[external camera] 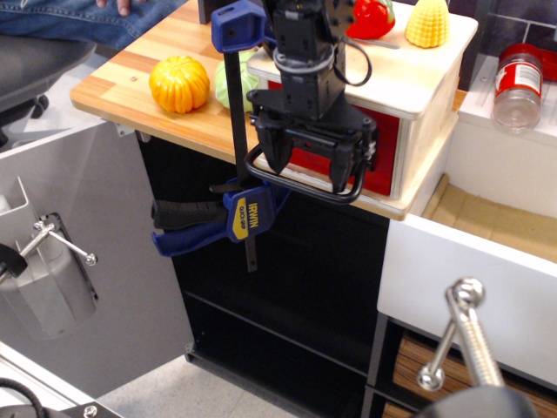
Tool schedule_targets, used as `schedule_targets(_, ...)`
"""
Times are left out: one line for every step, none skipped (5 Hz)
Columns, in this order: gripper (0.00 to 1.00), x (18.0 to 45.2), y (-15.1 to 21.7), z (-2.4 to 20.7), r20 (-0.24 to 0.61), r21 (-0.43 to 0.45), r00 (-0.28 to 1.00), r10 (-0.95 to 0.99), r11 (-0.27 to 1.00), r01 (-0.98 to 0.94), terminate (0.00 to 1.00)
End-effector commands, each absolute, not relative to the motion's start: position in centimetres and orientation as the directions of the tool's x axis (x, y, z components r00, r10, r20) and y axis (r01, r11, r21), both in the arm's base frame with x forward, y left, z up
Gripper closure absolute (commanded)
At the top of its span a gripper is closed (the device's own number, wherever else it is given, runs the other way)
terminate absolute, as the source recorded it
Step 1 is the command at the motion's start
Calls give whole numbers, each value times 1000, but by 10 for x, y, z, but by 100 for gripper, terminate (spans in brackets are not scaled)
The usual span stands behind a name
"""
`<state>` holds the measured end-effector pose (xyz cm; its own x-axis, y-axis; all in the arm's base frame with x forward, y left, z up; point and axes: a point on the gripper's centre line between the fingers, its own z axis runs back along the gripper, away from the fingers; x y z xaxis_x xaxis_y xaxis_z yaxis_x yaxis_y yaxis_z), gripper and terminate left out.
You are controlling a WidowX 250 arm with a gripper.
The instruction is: Open drawer of box
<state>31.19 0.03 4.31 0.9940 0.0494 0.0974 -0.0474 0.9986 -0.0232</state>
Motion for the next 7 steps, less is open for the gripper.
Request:
schedule_targets(0,308,0,39,137,1,990,28,1000,-29,0)
schedule_targets(0,289,-6,33,145,-9,989,16,1000,-15,0)
schedule_targets(0,264,-13,33,163,-14,987,-10,1000,12,0)
schedule_targets(0,243,-18,30,121,-24,992,-27,999,30,0)
schedule_targets(0,218,-24,21,75,-18,996,-48,999,50,0)
schedule_targets(0,201,-27,13,18,-1,997,-72,997,72,0)
schedule_targets(0,191,-30,7,-59,17,995,-77,997,78,0)
